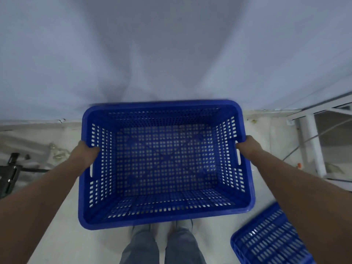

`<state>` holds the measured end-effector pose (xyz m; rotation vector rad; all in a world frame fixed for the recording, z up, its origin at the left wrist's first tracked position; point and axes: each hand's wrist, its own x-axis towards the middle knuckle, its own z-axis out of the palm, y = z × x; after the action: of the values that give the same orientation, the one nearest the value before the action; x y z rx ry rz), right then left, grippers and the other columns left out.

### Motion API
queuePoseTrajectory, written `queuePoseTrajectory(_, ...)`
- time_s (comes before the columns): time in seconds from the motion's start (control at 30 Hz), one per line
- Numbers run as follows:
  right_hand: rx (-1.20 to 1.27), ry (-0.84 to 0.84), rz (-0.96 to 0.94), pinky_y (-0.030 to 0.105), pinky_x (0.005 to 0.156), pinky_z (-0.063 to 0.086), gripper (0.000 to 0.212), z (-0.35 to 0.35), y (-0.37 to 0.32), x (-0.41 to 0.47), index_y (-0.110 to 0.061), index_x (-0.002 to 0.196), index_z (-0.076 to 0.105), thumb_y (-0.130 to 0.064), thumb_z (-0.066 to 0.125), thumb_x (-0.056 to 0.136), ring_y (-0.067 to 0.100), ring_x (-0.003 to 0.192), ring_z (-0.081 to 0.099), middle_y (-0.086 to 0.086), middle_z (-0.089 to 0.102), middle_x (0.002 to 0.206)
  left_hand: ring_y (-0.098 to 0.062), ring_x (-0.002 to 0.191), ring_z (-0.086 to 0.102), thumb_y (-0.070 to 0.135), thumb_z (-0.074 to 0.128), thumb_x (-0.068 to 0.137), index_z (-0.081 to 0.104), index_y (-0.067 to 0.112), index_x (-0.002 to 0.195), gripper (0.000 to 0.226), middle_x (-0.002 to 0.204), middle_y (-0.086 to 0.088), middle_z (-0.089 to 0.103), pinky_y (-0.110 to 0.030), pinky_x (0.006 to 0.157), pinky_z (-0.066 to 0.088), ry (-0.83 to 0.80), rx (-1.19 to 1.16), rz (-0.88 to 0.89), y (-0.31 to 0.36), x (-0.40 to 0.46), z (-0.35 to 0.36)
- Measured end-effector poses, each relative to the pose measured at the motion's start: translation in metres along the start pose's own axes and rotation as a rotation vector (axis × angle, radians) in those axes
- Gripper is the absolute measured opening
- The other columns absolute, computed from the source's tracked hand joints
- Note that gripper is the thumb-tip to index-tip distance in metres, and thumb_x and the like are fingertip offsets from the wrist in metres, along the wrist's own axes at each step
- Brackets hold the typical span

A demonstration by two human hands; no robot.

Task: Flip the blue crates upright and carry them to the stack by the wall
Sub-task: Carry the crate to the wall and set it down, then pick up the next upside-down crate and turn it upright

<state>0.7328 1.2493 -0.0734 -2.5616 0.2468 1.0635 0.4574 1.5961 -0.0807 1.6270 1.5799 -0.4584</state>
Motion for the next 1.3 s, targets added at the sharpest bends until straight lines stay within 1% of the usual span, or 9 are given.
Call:
queuePoseTrajectory(0.07, -0.037, 0.017, -0.087, 0.041, 0.087, 0.048, 0.042, -0.022, -0.022, -0.038, 0.005, 0.126, 0.047, -0.011, 0.053, 0.088, 0.036, 0.097, 0.057, 0.026, 0.058, 0.123, -0.028, 0.077, 0.056, 0.021, 0.05, 0.094, 0.038, 0.004, 0.139, 0.049, 0.104, -0.015, 0.061, -0.035, 0.069, 0.046, -0.016, 0.103, 0.172, 0.04, -0.043, -0.013)
queuePoseTrajectory(0.13, -0.082, 0.038, -0.158, 0.04, 0.089, 0.047, 0.046, -0.051, -0.041, -0.081, 0.005, 0.132, 0.043, -0.011, 0.051, 0.09, 0.037, 0.106, 0.057, 0.025, 0.054, 0.13, -0.016, 0.066, 0.05, 0.021, 0.048, 0.096, 0.036, 0.003, 0.143, 0.051, 0.102, -0.012, 0.058, -0.031, 0.062, 0.042, -0.042, 0.199, 0.35, 0.083, -0.092, -0.028)
queuePoseTrajectory(0.2, -0.187, 0.048, -0.228, 0.042, 0.099, 0.043, 0.05, -0.085, -0.055, -0.131, 0.001, 0.138, 0.039, -0.015, 0.049, 0.091, 0.035, 0.123, 0.051, 0.02, 0.048, 0.14, -0.024, 0.09, 0.059, 0.024, 0.048, 0.096, 0.036, 0.004, 0.144, 0.053, 0.13, -0.017, 0.054, -0.036, 0.082, 0.048, -0.071, 0.312, 0.515, 0.123, -0.146, -0.048)
queuePoseTrajectory(0.27, -0.326, 0.083, -0.307, 0.042, 0.109, 0.035, 0.054, -0.122, -0.063, -0.181, -0.007, 0.142, 0.035, -0.021, 0.046, 0.091, 0.03, 0.134, 0.041, 0.012, 0.04, 0.148, -0.028, 0.131, 0.043, 0.031, 0.047, 0.096, 0.027, 0.008, 0.149, 0.061, 0.153, -0.012, 0.033, -0.036, 0.107, 0.036, -0.077, 0.415, 0.662, 0.156, -0.198, -0.07)
queuePoseTrajectory(0.3, -0.369, 0.12, -0.339, 0.041, 0.112, 0.032, 0.056, -0.141, -0.064, -0.206, -0.009, 0.143, 0.033, -0.023, 0.045, 0.091, 0.028, 0.137, 0.037, 0.01, 0.037, 0.15, -0.026, 0.139, 0.034, 0.033, 0.046, 0.096, 0.024, 0.009, 0.151, 0.064, 0.156, -0.01, 0.027, -0.034, 0.112, 0.03, -0.079, 0.448, 0.735, 0.171, -0.224, -0.08)
queuePoseTrajectory(0.53, -0.429, 0.408, -0.337, 0.043, 0.117, 0.021, 0.065, -0.265, -0.029, -0.378, -0.014, 0.15, 0.021, -0.031, 0.044, 0.092, 0.024, 0.145, 0.021, 0.006, 0.023, 0.157, -0.02, 0.149, 0.011, 0.045, 0.037, 0.097, 0.01, 0.012, 0.154, 0.071, 0.163, -0.007, 0.006, -0.031, 0.12, 0.012, -0.04, 0.704, 1.11, 0.236, -0.404, -0.118)
queuePoseTrajectory(0.73, -0.331, 0.625, -0.188, 0.043, 0.115, 0.023, 0.063, -0.328, 0.052, -0.515, -0.013, 0.147, 0.027, -0.036, 0.044, 0.092, 0.026, 0.144, 0.023, 0.008, 0.028, 0.154, -0.024, 0.149, 0.01, 0.047, 0.037, 0.095, 0.012, 0.01, 0.154, 0.074, 0.162, -0.011, 0.008, -0.034, 0.12, 0.015, 0.026, 0.903, 1.454, 0.261, -0.573, -0.108)
queuePoseTrajectory(1.0, -0.112, 0.753, 0.086, 0.045, 0.116, 0.024, 0.071, -0.374, 0.212, -0.68, -0.014, 0.15, 0.02, -0.044, 0.044, 0.091, 0.026, 0.144, 0.023, 0.007, 0.025, 0.157, -0.025, 0.146, 0.021, 0.051, 0.04, 0.092, 0.02, 0.013, 0.152, 0.074, 0.16, -0.01, 0.018, -0.035, 0.117, 0.022, 0.023, 0.999, 1.909, 0.225, -0.815, -0.062)
queuePoseTrajectory(1.3, 0.014, 0.867, 0.376, 0.039, 0.115, 0.024, 0.07, -0.362, 0.444, -0.837, -0.01, 0.147, 0.028, -0.047, 0.044, 0.089, 0.028, 0.14, 0.033, 0.012, 0.035, 0.152, -0.029, 0.146, 0.019, 0.053, 0.039, 0.089, 0.022, 0.011, 0.151, 0.077, 0.159, -0.013, 0.019, -0.039, 0.119, 0.018, -0.031, 1.116, 2.19, 0.076, -1.027, 0.064)
